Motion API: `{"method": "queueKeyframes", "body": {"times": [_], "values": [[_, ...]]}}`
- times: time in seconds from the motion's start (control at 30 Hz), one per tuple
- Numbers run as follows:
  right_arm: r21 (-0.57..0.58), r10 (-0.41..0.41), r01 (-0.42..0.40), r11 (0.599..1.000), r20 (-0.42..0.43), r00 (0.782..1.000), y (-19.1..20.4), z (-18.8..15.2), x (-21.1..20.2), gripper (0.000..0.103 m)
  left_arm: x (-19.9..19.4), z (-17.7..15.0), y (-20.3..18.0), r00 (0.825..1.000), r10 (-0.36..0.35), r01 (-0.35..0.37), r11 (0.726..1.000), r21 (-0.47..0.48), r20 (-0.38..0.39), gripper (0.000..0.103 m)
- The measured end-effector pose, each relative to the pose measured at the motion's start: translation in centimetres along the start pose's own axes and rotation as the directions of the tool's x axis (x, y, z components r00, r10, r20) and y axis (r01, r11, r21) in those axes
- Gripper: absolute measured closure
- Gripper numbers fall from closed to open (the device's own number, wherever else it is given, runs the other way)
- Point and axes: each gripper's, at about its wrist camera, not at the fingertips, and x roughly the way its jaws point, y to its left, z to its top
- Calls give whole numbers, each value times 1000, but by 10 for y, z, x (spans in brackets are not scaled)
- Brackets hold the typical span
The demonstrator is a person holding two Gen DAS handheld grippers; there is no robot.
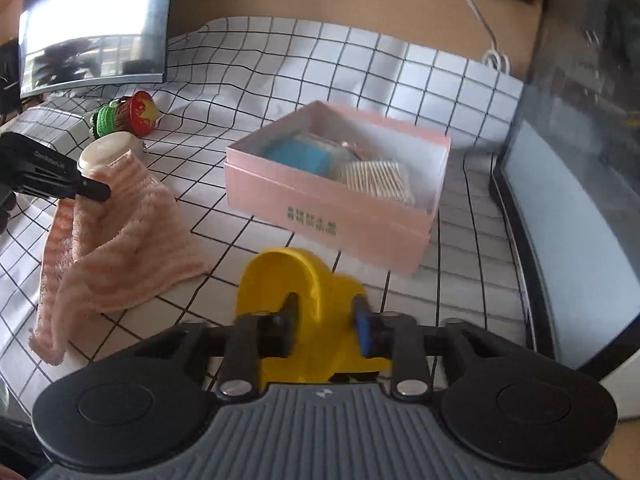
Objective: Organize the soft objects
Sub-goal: 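Grasp the pink striped towel with the left tool while the right holds the funnel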
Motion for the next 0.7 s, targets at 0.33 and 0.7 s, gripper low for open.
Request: {"method": "queueKeyframes", "body": {"times": [0.33,0.7], "values": [[-2,84,-85,996,175,981,7,24,-44,31,-10,23,-8,997,-44,40,996,74,59,88],[-78,218,-208,975,160,963,55,41,-25,30,-69,-8,-39,965,-260,259,953,158,-14,88]]}}
